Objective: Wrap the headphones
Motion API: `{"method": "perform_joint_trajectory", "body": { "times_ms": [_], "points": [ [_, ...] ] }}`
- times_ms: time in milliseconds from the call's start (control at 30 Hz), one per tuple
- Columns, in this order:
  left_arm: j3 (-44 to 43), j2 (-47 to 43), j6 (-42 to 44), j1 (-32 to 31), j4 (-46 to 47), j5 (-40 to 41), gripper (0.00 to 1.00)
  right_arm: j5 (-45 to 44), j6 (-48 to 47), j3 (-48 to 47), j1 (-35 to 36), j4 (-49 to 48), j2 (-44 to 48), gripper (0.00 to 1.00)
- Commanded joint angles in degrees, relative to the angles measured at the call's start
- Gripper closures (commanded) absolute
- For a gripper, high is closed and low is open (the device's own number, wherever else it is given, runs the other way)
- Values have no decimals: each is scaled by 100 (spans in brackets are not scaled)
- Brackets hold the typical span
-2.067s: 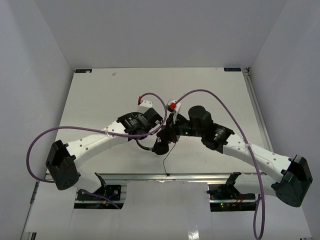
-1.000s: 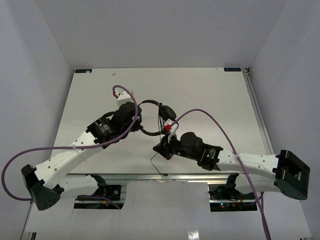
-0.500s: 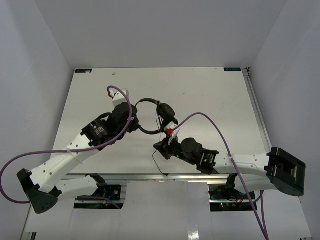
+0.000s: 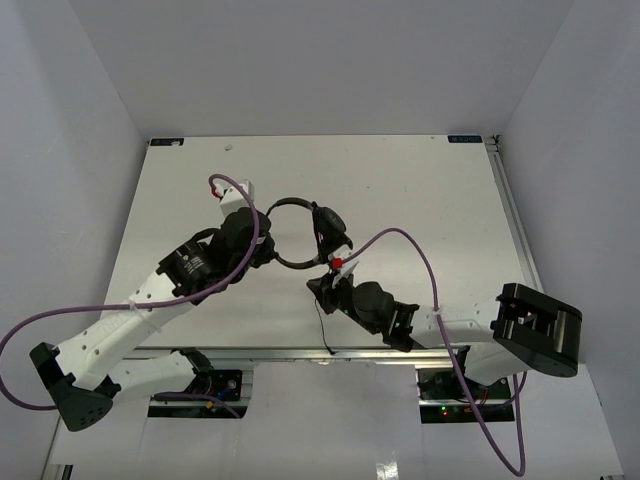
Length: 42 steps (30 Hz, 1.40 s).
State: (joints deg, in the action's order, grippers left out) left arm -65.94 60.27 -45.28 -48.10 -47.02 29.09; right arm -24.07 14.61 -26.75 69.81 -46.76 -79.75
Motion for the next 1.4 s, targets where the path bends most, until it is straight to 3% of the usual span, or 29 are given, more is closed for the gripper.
{"method": "perform_joint_trajectory", "body": {
  "times_ms": [0, 567, 900, 1367],
  "points": [
    [-67, -378, -218, 20, 303, -85, 100, -441, 260, 190, 6, -615, -214, 85],
    [134, -595, -420, 20, 580, 255, 100, -318, 420, 250, 314, -1230, -1147, 85],
    [108, -805, -439, 11, 615, 203, 100, -370, 499, 407, 340, -1538, -1463, 92],
    [20, -1016, -312, 16, 563, 46, 100, -541, 535, 653, 332, -1797, -1803, 92]
  ]
}}
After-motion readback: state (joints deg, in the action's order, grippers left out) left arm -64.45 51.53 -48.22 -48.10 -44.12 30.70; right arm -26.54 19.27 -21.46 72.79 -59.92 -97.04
